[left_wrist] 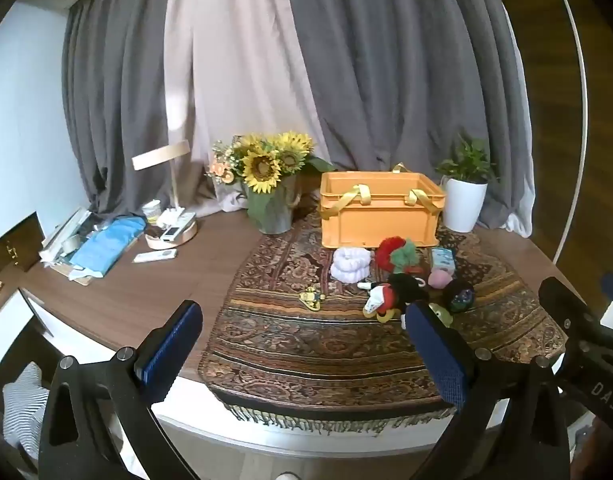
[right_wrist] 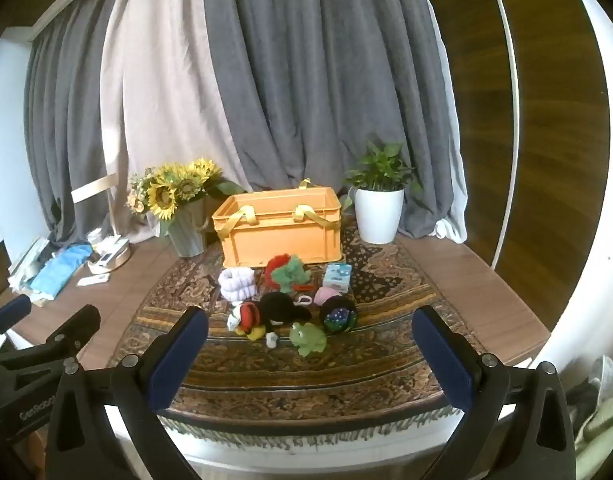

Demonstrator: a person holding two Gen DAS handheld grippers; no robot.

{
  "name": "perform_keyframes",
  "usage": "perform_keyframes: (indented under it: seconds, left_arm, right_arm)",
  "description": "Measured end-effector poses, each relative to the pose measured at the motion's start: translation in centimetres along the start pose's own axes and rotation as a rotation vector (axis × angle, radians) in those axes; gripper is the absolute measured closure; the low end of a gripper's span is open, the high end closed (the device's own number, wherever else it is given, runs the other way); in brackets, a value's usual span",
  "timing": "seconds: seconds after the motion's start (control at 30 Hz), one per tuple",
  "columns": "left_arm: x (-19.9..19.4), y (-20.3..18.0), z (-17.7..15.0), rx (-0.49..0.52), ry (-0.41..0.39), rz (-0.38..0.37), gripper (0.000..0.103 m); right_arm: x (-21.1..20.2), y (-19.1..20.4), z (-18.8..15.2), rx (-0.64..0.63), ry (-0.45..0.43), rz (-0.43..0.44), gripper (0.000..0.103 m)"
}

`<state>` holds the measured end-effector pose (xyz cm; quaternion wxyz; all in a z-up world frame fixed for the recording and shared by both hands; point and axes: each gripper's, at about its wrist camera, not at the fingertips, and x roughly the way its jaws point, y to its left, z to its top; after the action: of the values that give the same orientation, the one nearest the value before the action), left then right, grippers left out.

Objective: Organize soft objects

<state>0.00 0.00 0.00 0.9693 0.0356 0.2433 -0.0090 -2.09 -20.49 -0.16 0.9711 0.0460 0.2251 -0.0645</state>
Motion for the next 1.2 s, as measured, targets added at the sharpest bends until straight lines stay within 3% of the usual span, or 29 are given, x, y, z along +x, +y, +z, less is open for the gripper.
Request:
perform_keyframes:
  seconds: [1.2]
  left_arm:
    - [-1.4,-0.7,-0.1,-0.001,-0.008,-0.004,0.000]
  right_arm:
    - [-0.5,-0.4,-0.1,-0.012,0.002,0.001,0.001]
